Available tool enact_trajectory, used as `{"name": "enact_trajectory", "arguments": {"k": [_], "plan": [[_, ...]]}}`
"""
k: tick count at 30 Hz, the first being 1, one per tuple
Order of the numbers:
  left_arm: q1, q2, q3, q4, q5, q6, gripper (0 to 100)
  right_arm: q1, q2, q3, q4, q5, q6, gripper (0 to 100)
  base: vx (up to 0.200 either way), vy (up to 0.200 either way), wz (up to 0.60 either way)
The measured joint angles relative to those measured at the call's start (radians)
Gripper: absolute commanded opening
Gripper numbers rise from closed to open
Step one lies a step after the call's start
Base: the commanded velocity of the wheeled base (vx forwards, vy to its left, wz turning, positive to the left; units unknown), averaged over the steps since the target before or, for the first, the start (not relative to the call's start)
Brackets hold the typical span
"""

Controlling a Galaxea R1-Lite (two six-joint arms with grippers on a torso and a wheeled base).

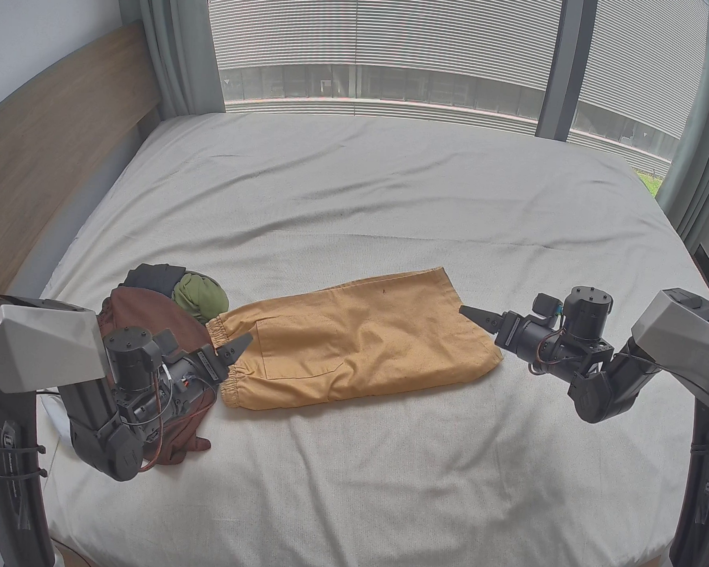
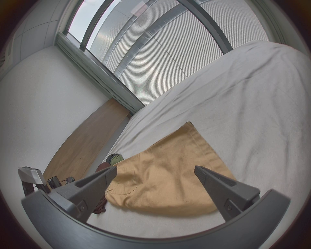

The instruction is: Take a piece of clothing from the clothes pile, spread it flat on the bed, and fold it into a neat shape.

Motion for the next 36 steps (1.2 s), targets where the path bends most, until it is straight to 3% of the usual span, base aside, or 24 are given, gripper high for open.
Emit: {"name": "enact_trajectory", "arguments": {"k": [9, 28, 36], "plan": [[-0.047, -0.021, 0.037, 0.0, -0.018, 0.001, 100, 0.016, -0.013, 0.113, -0.101, -0.001, 0.01, 100, 0.0, 0.0, 0.0], [-0.058, -0.017, 0.064, 0.0, -0.019, 0.014, 100, 0.053, 0.053, 0.165, -0.094, -0.01, 0.01, 100, 0.0, 0.0, 0.0], [-0.044, -0.011, 0.07, 0.0, -0.017, 0.152, 100, 0.053, 0.078, 0.165, -0.093, -0.01, 0.01, 100, 0.0, 0.0, 0.0]]}}
